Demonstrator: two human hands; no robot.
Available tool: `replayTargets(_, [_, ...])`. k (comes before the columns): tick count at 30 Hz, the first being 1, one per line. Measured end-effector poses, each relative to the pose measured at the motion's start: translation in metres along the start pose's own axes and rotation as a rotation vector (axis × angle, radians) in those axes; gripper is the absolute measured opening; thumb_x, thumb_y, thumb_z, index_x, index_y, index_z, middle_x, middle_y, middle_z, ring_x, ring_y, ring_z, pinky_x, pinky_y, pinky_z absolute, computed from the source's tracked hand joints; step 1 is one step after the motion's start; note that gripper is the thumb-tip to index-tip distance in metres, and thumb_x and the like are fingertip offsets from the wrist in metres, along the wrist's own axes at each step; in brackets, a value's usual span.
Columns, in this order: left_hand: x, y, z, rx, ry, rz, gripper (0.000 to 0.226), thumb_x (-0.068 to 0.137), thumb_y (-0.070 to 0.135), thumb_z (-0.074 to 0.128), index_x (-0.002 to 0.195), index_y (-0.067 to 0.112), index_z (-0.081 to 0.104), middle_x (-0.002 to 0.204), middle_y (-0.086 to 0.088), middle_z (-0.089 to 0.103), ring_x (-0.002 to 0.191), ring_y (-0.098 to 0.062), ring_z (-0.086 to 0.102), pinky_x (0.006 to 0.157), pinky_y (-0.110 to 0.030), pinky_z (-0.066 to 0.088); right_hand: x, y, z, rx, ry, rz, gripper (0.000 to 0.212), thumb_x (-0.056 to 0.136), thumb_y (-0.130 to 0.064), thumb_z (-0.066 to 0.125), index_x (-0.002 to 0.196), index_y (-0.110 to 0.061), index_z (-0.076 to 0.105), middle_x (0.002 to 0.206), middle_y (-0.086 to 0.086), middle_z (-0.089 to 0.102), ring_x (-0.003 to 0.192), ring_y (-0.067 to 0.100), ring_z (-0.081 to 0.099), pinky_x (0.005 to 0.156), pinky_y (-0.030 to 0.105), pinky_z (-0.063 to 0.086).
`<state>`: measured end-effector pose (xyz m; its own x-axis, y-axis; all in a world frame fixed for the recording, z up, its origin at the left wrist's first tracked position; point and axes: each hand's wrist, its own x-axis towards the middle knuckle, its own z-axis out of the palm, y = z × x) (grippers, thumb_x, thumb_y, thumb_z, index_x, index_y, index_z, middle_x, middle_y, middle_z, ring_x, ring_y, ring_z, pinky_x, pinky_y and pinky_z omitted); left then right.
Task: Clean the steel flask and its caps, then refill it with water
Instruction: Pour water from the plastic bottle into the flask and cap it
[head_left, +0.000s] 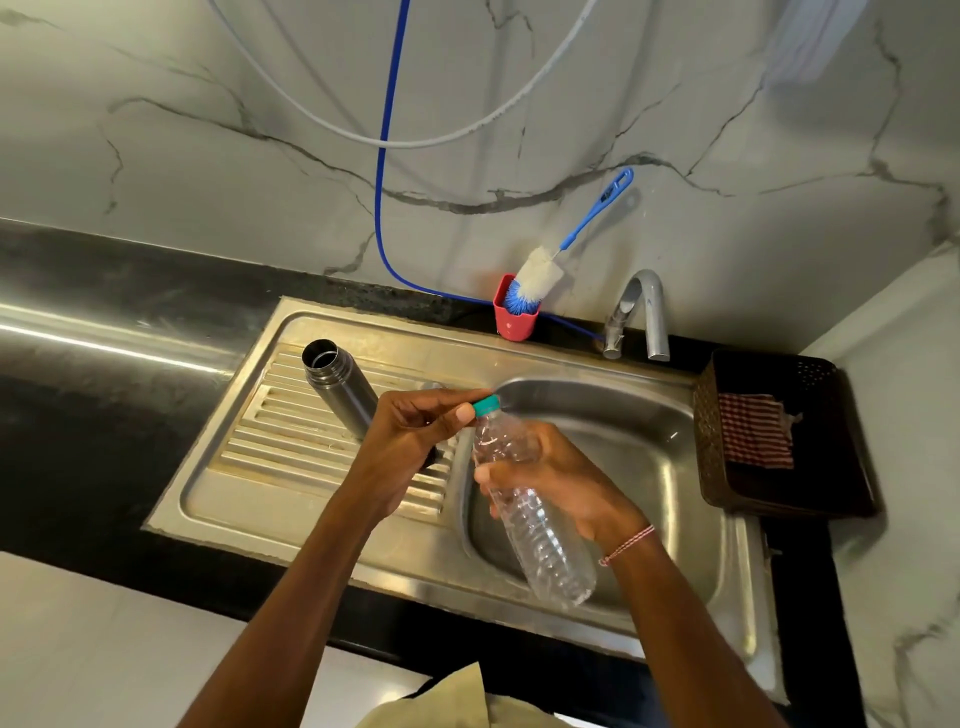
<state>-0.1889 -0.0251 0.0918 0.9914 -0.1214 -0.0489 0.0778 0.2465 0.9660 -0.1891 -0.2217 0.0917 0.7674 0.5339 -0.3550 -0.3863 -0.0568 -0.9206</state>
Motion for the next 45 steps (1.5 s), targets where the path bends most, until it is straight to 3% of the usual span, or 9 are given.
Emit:
replayTargets(3, [0.002, -0.002, 0.011, 0.057, 0.123, -0.033, 0.033, 0.089, 0.018, 0.068, 0.116, 0.0, 0.074, 0.111, -0.015, 0.077, 0.108, -0.028, 0.072, 0.091, -0.028, 0.057, 0.009, 0.005, 0.012, -0.61, 0.443, -0.087, 0.051, 0.067, -0.046, 0.086, 0.109, -0.029, 0.063, 0.094, -0.011, 0.072, 0.086, 0.011, 0.068, 0.076, 0.032, 0.054])
replayTargets(6, [0.003, -0.006, 0.021, -0.008, 0.245, -0.072, 0.036, 0.087, 0.017, 0.073, 0.116, -0.004, 0.073, 0.109, -0.015, 0.077, 0.103, -0.024, 0.074, 0.087, -0.027, 0.056, 0.012, 0.005, 0.019, -0.929, 0.578, -0.088, 0.066, 0.065, -0.066, 0.077, 0.117, -0.032, 0.055, 0.103, -0.012, 0.069, 0.093, 0.015, 0.062, 0.079, 0.031, 0.05])
replayTargets(11, [0.006, -0.007, 0.018, -0.126, 0.258, -0.082, 0.029, 0.084, 0.011, 0.071, 0.111, 0.002, 0.076, 0.109, -0.016, 0.077, 0.102, -0.024, 0.074, 0.083, -0.025, 0.058, 0.014, -0.002, 0.017, -0.846, 0.53, -0.132, 0.059, 0.062, -0.062, 0.08, 0.107, -0.03, 0.06, 0.094, -0.012, 0.07, 0.081, 0.01, 0.063, 0.071, 0.026, 0.05])
replayTargets(19, [0.004, -0.008, 0.007, -0.108, 0.123, 0.006, 0.022, 0.084, 0.008, 0.069, 0.103, 0.005, 0.079, 0.103, -0.015, 0.078, 0.101, -0.027, 0.075, 0.088, -0.03, 0.059, 0.017, -0.006, 0.001, -0.177, 0.0, -0.004, 0.019, 0.08, -0.012, 0.081, 0.094, -0.011, 0.069, 0.08, 0.007, 0.071, 0.07, 0.02, 0.068, 0.077, 0.048, 0.058])
replayTargets(22, [0.001, -0.013, 0.002, -0.068, 0.195, 0.017, 0.024, 0.085, 0.007, 0.07, 0.107, 0.002, 0.077, 0.105, -0.017, 0.078, 0.102, -0.028, 0.075, 0.088, -0.032, 0.06, 0.025, 0.004, 0.003, -0.228, 0.048, 0.026, 0.041, 0.076, -0.029, 0.086, 0.108, -0.019, 0.064, 0.095, 0.004, 0.074, 0.08, 0.02, 0.072, 0.081, 0.048, 0.061])
replayTargets(27, [-0.012, -0.021, -0.012, 0.095, 0.285, 0.055, 0.022, 0.088, 0.004, 0.071, 0.11, 0.007, 0.077, 0.107, -0.011, 0.079, 0.104, -0.028, 0.075, 0.087, -0.034, 0.061, 0.033, 0.017, 0.009, -0.589, 0.167, -0.102, 0.063, 0.071, -0.052, 0.087, 0.122, -0.034, 0.057, 0.115, -0.016, 0.062, 0.099, -0.001, 0.064, 0.079, 0.016, 0.054])
replayTargets(31, [-0.02, -0.02, -0.023, 0.266, 0.335, 0.109, 0.028, 0.088, 0.002, 0.074, 0.115, 0.007, 0.076, 0.108, -0.004, 0.079, 0.101, -0.016, 0.075, 0.08, -0.024, 0.061, 0.05, 0.024, 0.009, -0.889, 0.232, -0.202, 0.074, 0.068, -0.063, 0.083, 0.132, -0.037, 0.057, 0.116, -0.017, 0.06, 0.103, 0.005, 0.058, 0.087, 0.03, 0.053])
replayTargets(38, [-0.019, -0.02, -0.08, 0.675, 0.655, 0.314, 0.034, 0.086, 0.021, 0.079, 0.118, 0.017, 0.067, 0.112, -0.002, 0.067, 0.099, -0.014, 0.067, 0.082, -0.03, 0.059, 0.114, -0.029, 0.018, -0.933, 0.468, -0.427, 0.072, 0.077, -0.049, 0.082, 0.138, -0.03, 0.05, 0.132, -0.001, 0.057, 0.114, 0.018, 0.056, 0.093, 0.039, 0.055])
replayTargets(45, [0.015, -0.045, -0.142, 0.794, 0.712, 0.029, 0.093, 0.072, 0.038, 0.09, 0.149, 0.018, 0.041, 0.149, -0.006, 0.048, 0.127, -0.019, 0.053, 0.102, -0.046, 0.053, 0.245, -0.05, 0.064, -0.798, 0.444, -0.574, 0.071, 0.079, -0.032, 0.085, 0.14, -0.013, 0.052, 0.127, 0.005, 0.058, 0.11, 0.018, 0.061, 0.087, 0.035, 0.06])
